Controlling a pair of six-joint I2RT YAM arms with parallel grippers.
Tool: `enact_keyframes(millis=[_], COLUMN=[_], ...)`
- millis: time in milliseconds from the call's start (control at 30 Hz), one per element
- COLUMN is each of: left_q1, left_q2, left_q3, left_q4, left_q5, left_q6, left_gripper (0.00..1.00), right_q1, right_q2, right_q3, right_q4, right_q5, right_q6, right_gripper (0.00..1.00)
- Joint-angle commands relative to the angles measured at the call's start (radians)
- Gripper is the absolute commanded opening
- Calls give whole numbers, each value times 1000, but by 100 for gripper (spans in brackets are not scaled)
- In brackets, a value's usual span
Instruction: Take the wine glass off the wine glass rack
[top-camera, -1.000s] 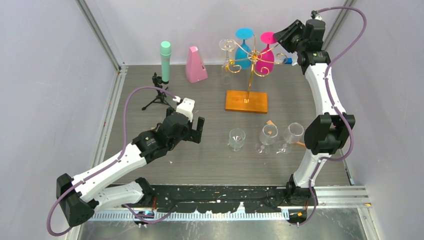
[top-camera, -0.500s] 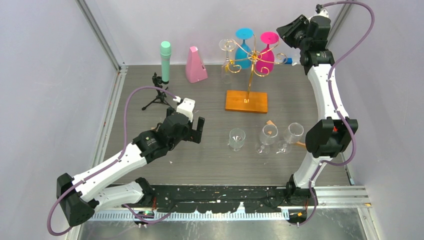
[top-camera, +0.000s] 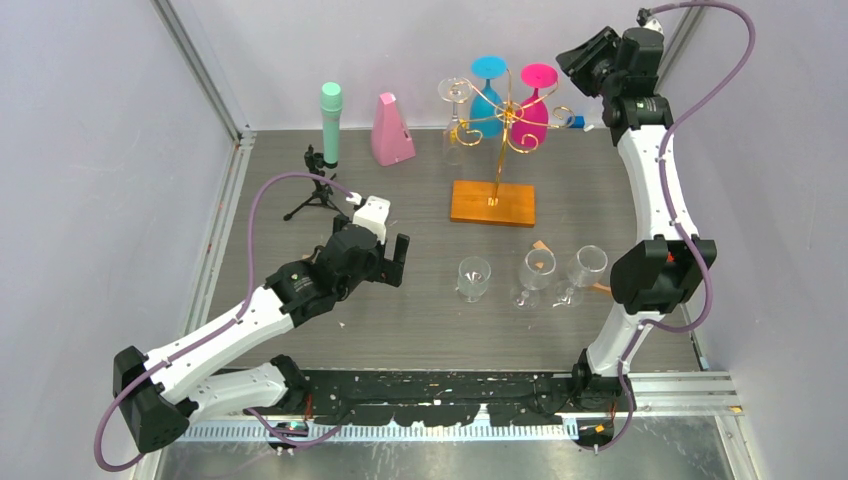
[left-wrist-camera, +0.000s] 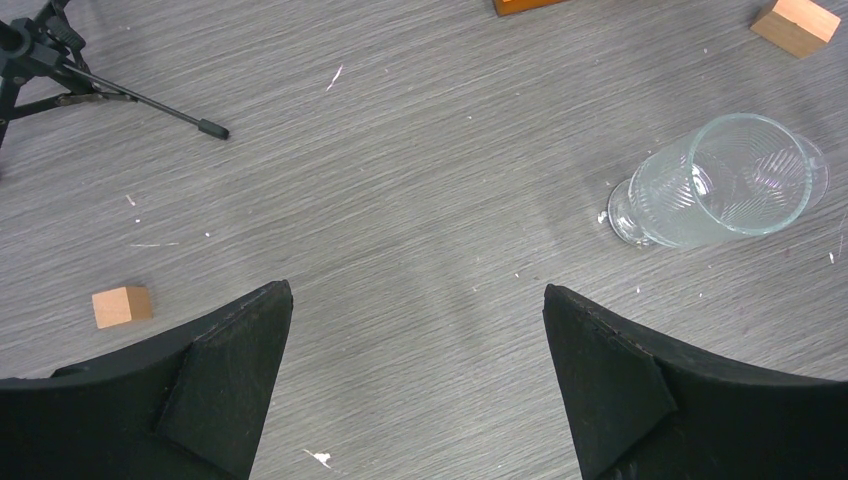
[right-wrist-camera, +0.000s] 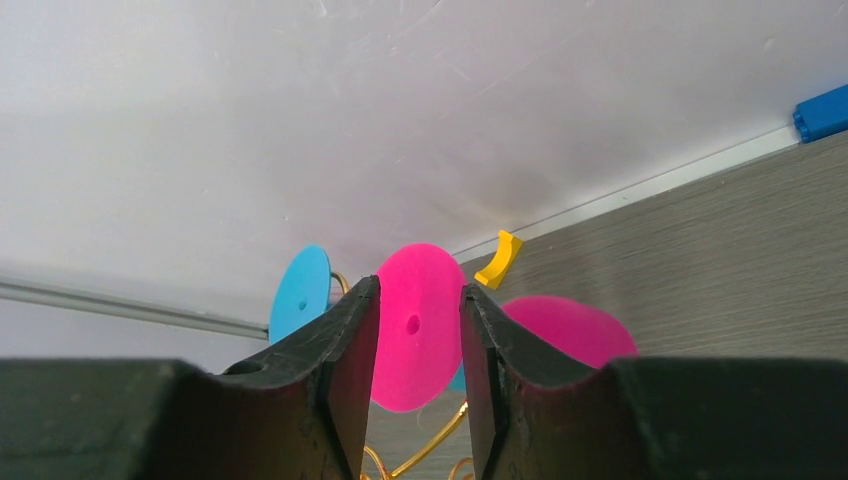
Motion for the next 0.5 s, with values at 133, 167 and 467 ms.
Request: enact_keyframes(millis=[133,167,467], left_q1=[3,3,4], left_q2=[-1,0,7], left_q3=[3,4,5], left_q4=[31,30,28], left_q5=[-23,-22,-22], left_q6=[-2,-3,-4], left_gripper=[100,100,100], right_q1=[7,7,7], right_q2=[32,36,56], right_q3=[84,86,91], right_q4=[-27,-28,-29], right_q5=[3,3,-4], right_q6=[36,40,48], right_gripper=[41,41,41])
